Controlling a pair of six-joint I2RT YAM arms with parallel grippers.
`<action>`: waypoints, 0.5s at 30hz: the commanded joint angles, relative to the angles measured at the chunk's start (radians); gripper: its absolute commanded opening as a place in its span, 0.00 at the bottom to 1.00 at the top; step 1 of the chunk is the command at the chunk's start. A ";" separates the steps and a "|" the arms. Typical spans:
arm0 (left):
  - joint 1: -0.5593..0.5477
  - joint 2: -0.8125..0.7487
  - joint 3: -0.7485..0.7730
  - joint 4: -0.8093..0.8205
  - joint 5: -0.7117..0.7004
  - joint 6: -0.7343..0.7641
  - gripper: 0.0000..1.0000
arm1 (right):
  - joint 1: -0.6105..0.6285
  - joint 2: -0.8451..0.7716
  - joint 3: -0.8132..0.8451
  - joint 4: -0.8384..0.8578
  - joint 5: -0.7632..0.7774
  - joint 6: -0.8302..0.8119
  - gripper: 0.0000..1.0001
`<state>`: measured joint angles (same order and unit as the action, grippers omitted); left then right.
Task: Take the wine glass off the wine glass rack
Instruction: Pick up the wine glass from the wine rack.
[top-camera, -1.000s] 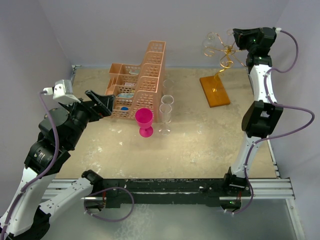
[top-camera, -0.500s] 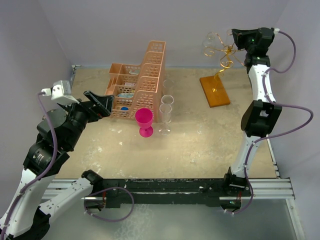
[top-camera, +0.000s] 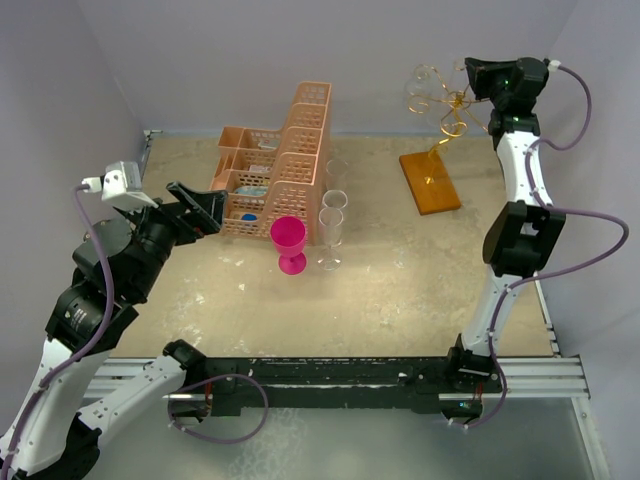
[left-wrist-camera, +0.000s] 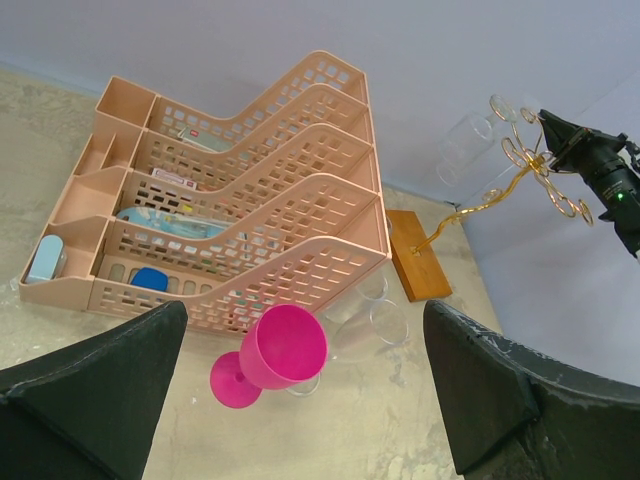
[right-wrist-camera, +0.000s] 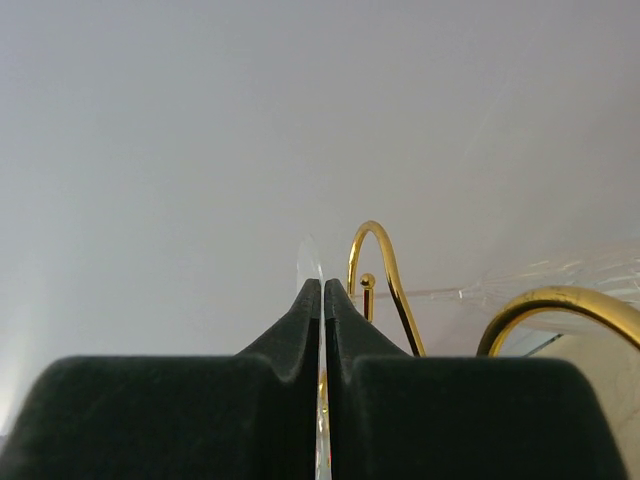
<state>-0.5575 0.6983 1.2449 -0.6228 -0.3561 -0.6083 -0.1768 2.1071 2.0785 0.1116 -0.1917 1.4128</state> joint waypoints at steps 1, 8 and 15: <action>0.001 -0.008 0.003 0.023 -0.010 0.018 0.99 | 0.000 -0.063 0.008 -0.001 0.062 0.023 0.00; 0.001 -0.010 0.002 0.023 -0.012 0.018 0.99 | 0.000 -0.058 0.052 -0.052 0.120 -0.008 0.00; 0.001 -0.011 0.004 0.023 -0.011 0.022 0.99 | 0.000 -0.056 0.076 -0.064 0.145 -0.020 0.00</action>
<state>-0.5575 0.6941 1.2449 -0.6228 -0.3565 -0.6079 -0.1730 2.1044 2.0995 0.0597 -0.0975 1.4078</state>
